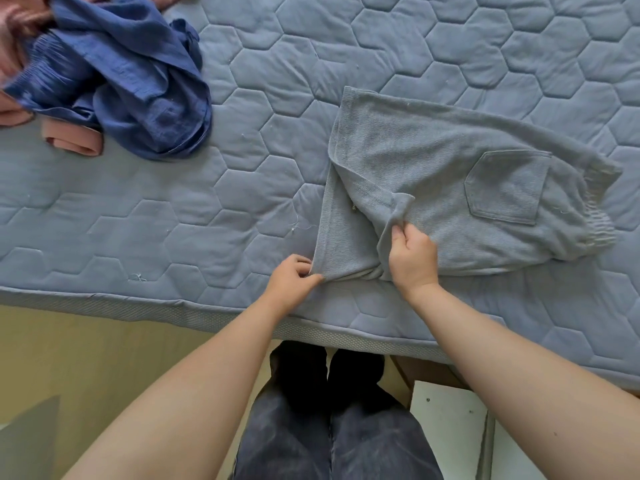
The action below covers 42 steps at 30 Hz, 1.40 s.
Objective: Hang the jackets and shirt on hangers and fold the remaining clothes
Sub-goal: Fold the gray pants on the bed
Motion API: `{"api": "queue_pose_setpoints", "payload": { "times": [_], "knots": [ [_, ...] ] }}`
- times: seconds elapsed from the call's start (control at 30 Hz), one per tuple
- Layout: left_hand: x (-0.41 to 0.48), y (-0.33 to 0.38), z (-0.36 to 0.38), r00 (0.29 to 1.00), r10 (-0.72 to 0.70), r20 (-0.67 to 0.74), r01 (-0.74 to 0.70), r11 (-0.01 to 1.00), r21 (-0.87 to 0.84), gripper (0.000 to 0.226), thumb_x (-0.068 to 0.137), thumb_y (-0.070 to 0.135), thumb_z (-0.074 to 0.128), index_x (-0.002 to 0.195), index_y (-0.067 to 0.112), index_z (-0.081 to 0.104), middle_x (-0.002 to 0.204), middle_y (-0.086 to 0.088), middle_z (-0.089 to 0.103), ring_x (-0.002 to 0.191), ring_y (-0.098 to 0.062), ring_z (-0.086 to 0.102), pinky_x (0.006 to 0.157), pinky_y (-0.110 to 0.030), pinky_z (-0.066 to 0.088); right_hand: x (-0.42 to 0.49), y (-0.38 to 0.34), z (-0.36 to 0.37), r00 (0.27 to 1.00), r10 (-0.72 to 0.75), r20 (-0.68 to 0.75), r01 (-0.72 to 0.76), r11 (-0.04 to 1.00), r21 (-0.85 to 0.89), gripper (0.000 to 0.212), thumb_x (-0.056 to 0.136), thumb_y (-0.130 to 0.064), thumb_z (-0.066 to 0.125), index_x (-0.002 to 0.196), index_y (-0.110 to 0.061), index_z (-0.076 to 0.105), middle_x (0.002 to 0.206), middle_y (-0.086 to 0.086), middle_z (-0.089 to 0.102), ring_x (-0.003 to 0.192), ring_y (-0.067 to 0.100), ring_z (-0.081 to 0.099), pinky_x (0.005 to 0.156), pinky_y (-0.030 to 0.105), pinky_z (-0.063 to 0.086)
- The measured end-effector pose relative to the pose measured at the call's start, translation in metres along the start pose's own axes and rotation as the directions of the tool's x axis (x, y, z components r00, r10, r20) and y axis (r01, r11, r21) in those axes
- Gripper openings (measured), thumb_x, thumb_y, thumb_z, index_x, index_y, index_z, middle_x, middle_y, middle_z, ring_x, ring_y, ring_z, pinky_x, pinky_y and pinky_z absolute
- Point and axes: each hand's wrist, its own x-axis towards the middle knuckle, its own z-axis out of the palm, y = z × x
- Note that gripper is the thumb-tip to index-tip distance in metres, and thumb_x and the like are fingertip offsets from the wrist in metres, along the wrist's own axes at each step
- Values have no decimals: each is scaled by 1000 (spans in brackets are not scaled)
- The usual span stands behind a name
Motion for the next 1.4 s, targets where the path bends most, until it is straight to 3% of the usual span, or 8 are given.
{"api": "queue_pose_setpoints", "payload": {
  "times": [0.3, 0.5, 0.7, 1.07, 1.17, 1.23, 1.33, 1.4],
  "knots": [
    [-2, 5, -12, 974, -148, 170, 196, 930, -311, 20, 90, 11, 61, 70, 11, 63, 72, -5, 55, 71, -15, 48, 62, -22, 39, -26, 13, 45, 846, -304, 438, 465, 824, -326, 44, 100, -14, 38, 143, -5, 38, 151, 15, 34, 140, 28, 31, 113, 37, 27],
    [-5, 5, -7, 949, -281, 142, 314, 799, -513, 24, 90, 5, 45, 78, 14, 64, 81, -6, 65, 76, -16, 61, 71, -27, 45, -28, 29, 35, 765, -464, 447, 618, 726, -302, 29, 83, -19, 46, 95, -1, 66, 116, 18, 62, 107, 34, 58, 87, 45, 51],
    [0, 5, 6, 846, 345, -405, -277, 936, 218, 34, 79, 20, 55, 110, 8, 59, 109, -8, 56, 100, -21, 50, 87, -31, 40, -15, 53, 8, 754, -453, 475, 657, 510, -555, 56, 54, -35, 85, 98, -8, 62, 102, 10, 61, 92, 31, 59, 80, 39, 48],
    [25, -21, -5, 553, 825, 112, -663, 355, 659, 22, 65, -2, 43, 59, 8, 61, 56, -5, 53, 54, -26, 51, 42, -29, 43, -11, 73, 13, 661, -663, 351, 727, 452, -517, 8, 63, 1, 52, 62, -8, 52, 65, 9, 47, 60, 27, 45, 56, 34, 28],
    [9, -34, -1, 833, 553, -26, -452, 707, 543, 18, 82, 4, 45, 78, 7, 62, 74, -6, 61, 72, -28, 57, 61, -35, 47, -20, 91, 11, 628, -606, 489, 776, 435, -457, 6, 65, -9, 60, 59, -8, 59, 65, 7, 50, 62, 28, 49, 53, 31, 37],
    [7, -28, 3, 975, 145, -171, -113, 976, 184, 15, 93, 18, 50, 84, 9, 59, 80, -5, 64, 76, -25, 59, 72, -36, 48, -26, 85, 5, 720, -533, 444, 694, 570, -440, 23, 76, -18, 50, 55, -9, 53, 61, 4, 47, 61, 25, 47, 52, 27, 36],
    [10, 5, 8, 972, -224, -68, 174, 887, -428, 30, 95, 40, 53, 82, 13, 55, 79, -6, 62, 67, -23, 62, 66, -34, 50, -32, 64, 1, 988, 30, 154, 35, 915, -402, 39, 90, -37, 49, 59, -14, 46, 63, 2, 52, 66, 23, 49, 55, 28, 33],
    [14, 23, 11, 953, -302, 42, 286, 837, -467, 32, 90, 48, 58, 85, 17, 53, 86, -5, 63, 76, -26, 67, 72, -37, 53, -31, 59, 6, 848, 528, 44, -529, 849, 8, 38, 85, -50, 56, 79, -13, 55, 78, 4, 62, 73, 23, 59, 66, 32, 49]
  ]
}}
